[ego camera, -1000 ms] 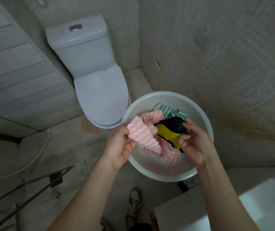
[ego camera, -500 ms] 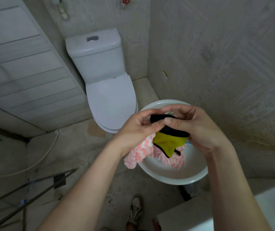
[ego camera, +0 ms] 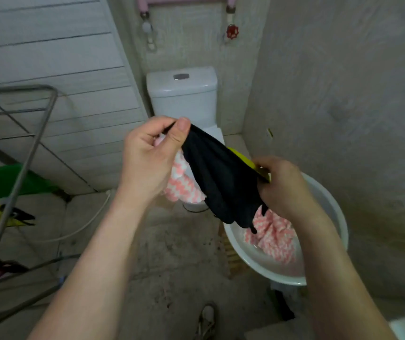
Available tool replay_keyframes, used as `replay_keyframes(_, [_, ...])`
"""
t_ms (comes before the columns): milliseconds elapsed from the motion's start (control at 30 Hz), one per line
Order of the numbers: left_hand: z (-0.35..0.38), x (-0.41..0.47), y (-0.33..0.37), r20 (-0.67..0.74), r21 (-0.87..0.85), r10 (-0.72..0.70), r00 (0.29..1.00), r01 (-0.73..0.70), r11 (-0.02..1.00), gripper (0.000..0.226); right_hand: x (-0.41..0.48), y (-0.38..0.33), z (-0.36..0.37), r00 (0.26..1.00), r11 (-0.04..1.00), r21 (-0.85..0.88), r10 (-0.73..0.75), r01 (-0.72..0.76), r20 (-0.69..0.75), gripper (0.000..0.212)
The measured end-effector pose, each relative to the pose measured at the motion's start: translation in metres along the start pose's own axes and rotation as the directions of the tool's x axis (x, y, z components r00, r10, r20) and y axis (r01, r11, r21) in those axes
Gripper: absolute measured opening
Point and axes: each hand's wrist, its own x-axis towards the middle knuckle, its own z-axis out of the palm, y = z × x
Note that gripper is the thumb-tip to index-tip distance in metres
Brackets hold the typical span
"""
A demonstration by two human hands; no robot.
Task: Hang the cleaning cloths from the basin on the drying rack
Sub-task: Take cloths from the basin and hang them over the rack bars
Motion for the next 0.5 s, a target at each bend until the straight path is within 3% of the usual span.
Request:
replay_keyframes(133, [-0.065, -0.016, 0.004, -0.161, 0.113, 0.085, 0.983, -0.067, 0.991, 0.011, -0.004, -0.025, 0.011, 0.994, 0.978, 0.183, 0.088, -0.1, 0.071, 0.047])
replay_keyframes(233, [-0.099, -0.032, 0.005, -0.203, 0.253, 0.108, 0.973, -0.055, 0.966, 0.015, 0.0, -0.034, 0.016, 0.996, 0.972, 0.217, 0.09, -0.092, 0.019, 0.033])
replay_keyframes(333, [-0.155, -0.066, 0.0, -0.306, 0.294, -0.007, 0.952, 0.101, 0.951, 0.008, -0.003, -0.077, 0.028, 0.998, 0.925, 0.375, 0.046, -0.057, 0.037, 0.012])
replay_keyframes(433, [-0.198, -0.102, -0.019, -0.37, 0.431, -0.101, 0.924, 0.267, 0.862, 0.008, -0.009, -0.116, 0.039, 0.95, 0.735, 0.632, 0.052, -0.245, 0.307, 0.015])
replay_keyframes(500, [-0.217, -0.123, -0.035, -0.404, 0.513, -0.177, 0.898, 0.382, 0.769, 0.01, -0.013, -0.137, 0.05, 0.873, 0.636, 0.658, 0.053, -0.404, 0.485, 0.02])
